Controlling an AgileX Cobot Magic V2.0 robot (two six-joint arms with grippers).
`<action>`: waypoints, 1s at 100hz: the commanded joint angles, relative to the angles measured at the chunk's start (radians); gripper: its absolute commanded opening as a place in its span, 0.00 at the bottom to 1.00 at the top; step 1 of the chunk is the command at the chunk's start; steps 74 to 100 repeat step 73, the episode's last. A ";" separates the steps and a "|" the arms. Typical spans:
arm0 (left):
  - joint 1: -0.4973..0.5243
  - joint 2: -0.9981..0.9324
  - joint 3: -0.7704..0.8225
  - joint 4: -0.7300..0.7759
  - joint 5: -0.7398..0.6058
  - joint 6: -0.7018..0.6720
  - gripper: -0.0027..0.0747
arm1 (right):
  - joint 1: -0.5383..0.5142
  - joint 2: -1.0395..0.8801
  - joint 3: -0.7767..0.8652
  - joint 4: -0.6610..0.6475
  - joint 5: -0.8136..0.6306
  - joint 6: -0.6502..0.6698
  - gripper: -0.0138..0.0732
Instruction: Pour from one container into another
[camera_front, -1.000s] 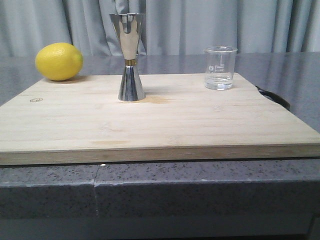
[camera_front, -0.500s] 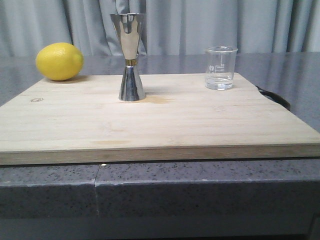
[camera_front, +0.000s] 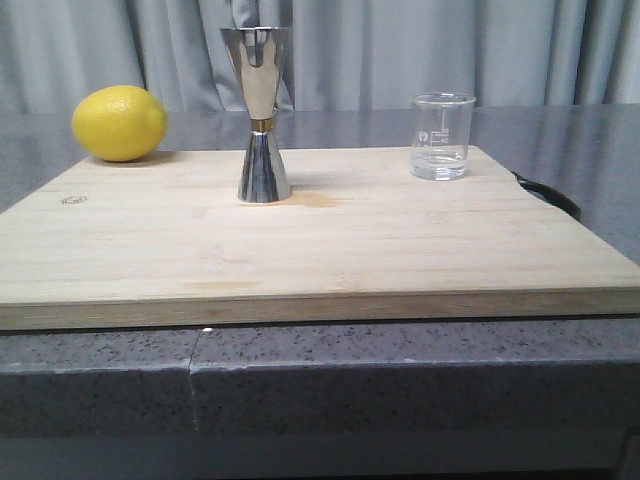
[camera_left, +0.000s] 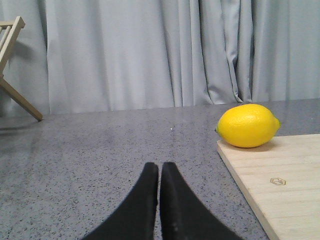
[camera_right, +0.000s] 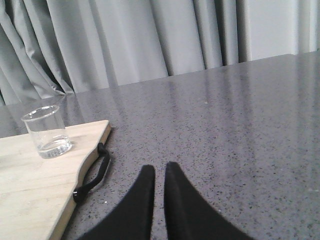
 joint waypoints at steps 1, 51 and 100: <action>0.002 -0.027 0.013 -0.009 -0.081 -0.002 0.01 | 0.002 -0.017 0.027 -0.001 -0.072 -0.024 0.18; 0.002 -0.027 0.013 -0.009 -0.081 -0.002 0.01 | 0.002 -0.017 0.027 0.036 -0.081 -0.050 0.18; 0.002 -0.027 0.013 -0.009 -0.081 -0.002 0.01 | 0.002 -0.017 0.027 0.036 -0.081 -0.050 0.18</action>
